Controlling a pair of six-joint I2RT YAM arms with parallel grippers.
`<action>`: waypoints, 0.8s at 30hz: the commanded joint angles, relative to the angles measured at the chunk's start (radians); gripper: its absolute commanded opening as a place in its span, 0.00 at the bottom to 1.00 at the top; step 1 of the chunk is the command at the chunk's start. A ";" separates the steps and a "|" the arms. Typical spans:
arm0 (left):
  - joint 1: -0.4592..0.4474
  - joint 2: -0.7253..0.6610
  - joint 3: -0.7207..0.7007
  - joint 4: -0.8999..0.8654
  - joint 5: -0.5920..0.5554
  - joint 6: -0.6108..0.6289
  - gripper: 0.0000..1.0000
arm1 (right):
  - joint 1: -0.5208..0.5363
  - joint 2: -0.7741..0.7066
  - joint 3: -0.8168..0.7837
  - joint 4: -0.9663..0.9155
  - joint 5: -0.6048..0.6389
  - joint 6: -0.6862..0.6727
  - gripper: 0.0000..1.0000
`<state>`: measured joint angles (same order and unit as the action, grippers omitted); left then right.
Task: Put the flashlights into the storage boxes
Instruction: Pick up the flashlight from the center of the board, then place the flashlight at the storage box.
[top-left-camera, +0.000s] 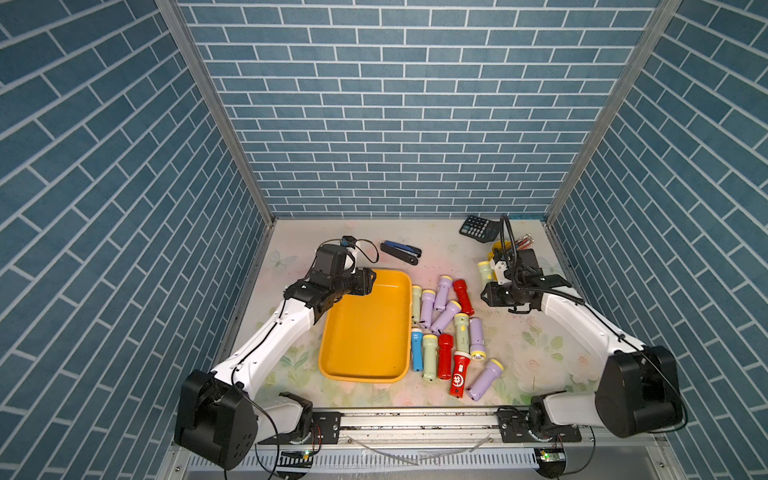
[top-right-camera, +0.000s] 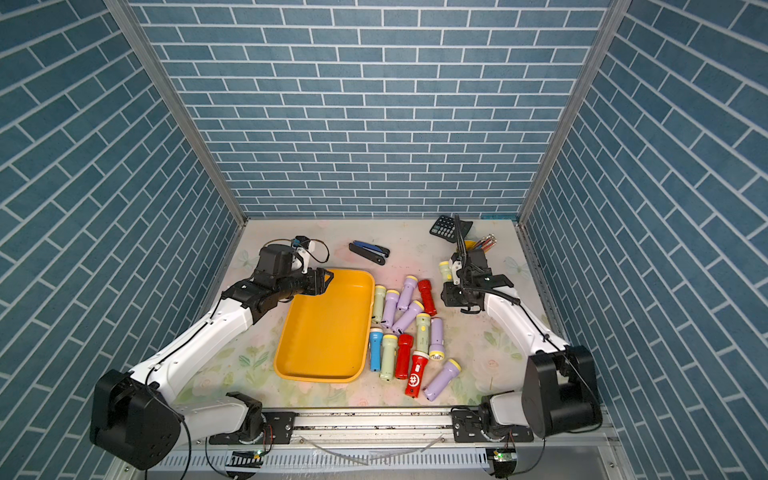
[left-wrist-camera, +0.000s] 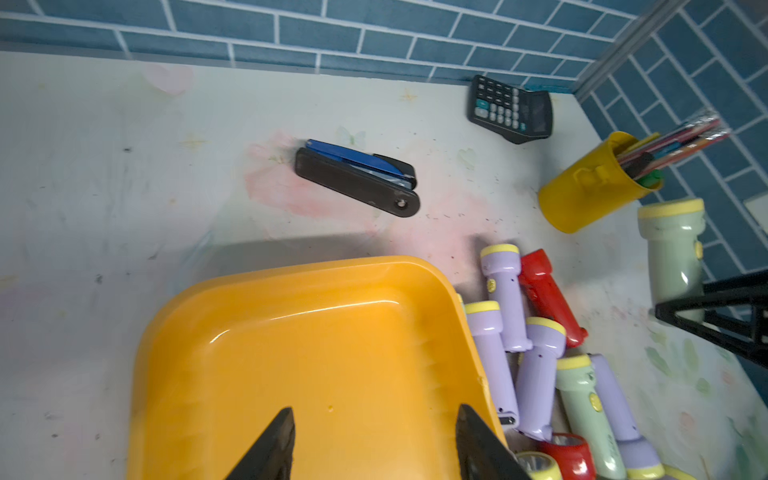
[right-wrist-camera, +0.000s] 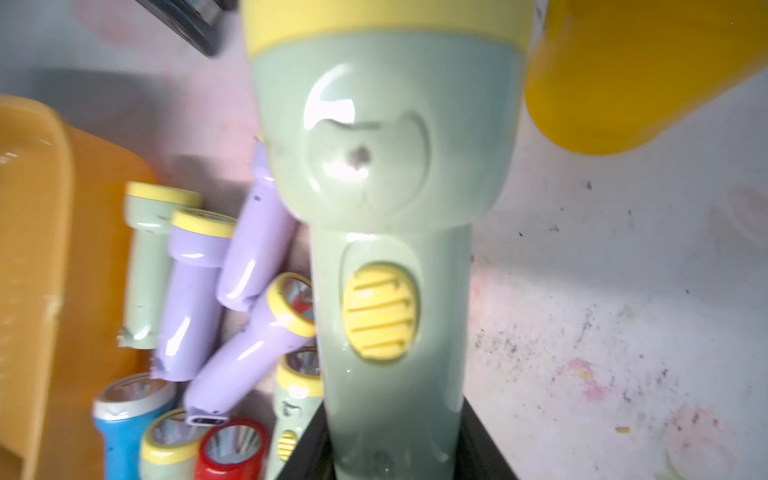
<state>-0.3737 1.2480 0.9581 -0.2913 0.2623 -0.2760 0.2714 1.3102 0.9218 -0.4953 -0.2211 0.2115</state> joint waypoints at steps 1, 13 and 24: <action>-0.006 -0.032 -0.004 0.069 0.175 0.021 0.62 | 0.036 -0.068 -0.082 0.175 -0.126 0.071 0.25; -0.005 -0.059 -0.226 0.612 0.478 -0.037 0.61 | 0.143 -0.060 -0.243 0.688 -0.367 0.121 0.20; -0.006 0.060 -0.334 1.018 0.624 -0.064 0.62 | 0.203 0.067 -0.246 0.899 -0.475 0.007 0.16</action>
<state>-0.3756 1.2976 0.6258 0.5812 0.8135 -0.3515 0.4610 1.3628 0.6754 0.3004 -0.6456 0.2810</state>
